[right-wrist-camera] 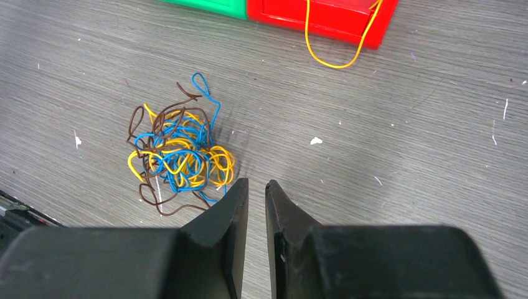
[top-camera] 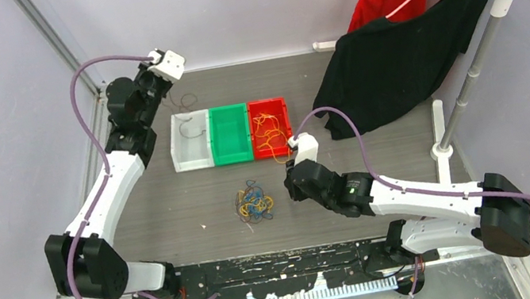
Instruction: Untangle the cables
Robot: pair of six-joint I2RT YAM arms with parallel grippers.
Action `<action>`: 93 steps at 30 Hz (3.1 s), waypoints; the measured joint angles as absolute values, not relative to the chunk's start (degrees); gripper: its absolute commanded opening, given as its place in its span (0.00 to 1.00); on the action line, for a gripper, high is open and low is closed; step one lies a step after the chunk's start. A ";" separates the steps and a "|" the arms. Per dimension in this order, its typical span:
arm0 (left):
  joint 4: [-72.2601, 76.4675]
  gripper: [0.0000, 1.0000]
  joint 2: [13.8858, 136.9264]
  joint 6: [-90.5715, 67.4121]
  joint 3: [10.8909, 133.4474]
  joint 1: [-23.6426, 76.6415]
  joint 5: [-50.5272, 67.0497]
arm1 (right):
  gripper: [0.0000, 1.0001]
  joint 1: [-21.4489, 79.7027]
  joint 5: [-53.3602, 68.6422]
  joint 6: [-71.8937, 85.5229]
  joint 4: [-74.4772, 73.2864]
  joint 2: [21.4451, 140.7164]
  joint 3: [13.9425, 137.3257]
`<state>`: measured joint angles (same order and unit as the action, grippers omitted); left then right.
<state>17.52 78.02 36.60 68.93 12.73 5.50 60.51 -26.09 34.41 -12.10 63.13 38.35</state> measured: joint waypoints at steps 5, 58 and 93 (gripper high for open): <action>12.91 0.00 77.95 35.94 66.63 12.73 6.28 | 0.22 60.51 -26.11 34.68 -12.10 63.13 38.35; -6.15 0.00 94.02 27.03 70.81 19.90 -3.79 | 0.22 60.23 -29.54 39.16 -15.51 54.41 34.24; -12.25 0.61 106.69 32.27 78.02 17.85 -4.93 | 0.22 60.14 -29.32 38.52 -17.08 58.39 39.79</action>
<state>-12.25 106.69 32.27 78.02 17.85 -4.93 60.14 -29.32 38.52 -17.08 58.39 39.79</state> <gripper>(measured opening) 0.584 0.225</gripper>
